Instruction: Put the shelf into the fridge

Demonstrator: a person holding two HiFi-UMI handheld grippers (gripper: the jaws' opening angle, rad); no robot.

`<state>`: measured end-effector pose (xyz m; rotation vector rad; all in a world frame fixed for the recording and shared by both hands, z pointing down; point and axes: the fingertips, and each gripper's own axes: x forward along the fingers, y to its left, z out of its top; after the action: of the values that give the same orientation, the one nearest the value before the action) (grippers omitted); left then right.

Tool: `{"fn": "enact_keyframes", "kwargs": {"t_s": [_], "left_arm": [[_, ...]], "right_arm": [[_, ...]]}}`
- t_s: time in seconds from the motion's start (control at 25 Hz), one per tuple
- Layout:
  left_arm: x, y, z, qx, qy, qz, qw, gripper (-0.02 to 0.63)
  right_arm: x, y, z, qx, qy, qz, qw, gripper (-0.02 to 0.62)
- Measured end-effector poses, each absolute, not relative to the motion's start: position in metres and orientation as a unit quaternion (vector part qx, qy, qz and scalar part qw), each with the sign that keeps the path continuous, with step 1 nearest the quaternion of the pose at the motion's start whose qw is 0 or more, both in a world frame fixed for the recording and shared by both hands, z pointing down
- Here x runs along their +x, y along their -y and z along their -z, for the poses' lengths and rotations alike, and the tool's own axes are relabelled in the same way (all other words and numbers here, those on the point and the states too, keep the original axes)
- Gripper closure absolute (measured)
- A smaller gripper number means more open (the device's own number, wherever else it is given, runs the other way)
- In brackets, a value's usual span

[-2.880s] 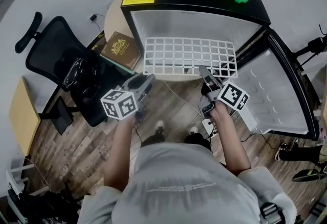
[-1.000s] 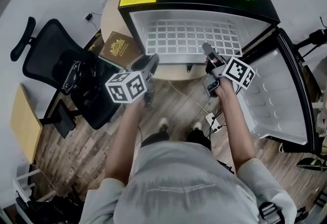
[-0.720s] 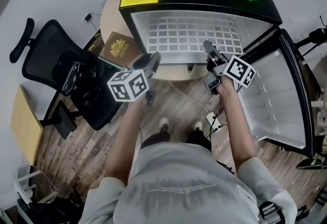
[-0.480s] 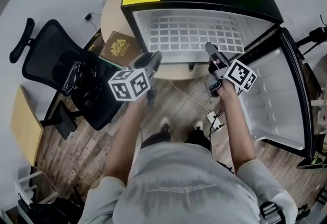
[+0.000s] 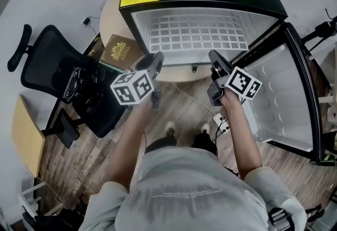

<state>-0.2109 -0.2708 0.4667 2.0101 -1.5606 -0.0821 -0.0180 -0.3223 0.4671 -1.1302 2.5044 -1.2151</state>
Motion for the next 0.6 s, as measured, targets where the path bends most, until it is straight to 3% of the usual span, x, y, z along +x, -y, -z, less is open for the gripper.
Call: {"fn": "enact_keyframes", "kwargs": {"t_s": [0.6], "left_arm": [[-0.200, 0.290, -0.468, 0.761, 0.578, 0.025, 0.293, 0.494]], "right_arm": [[-0.026, 0.345, -0.465, -0.394, -0.827, 0.397, 0.056, 0.558]]}}
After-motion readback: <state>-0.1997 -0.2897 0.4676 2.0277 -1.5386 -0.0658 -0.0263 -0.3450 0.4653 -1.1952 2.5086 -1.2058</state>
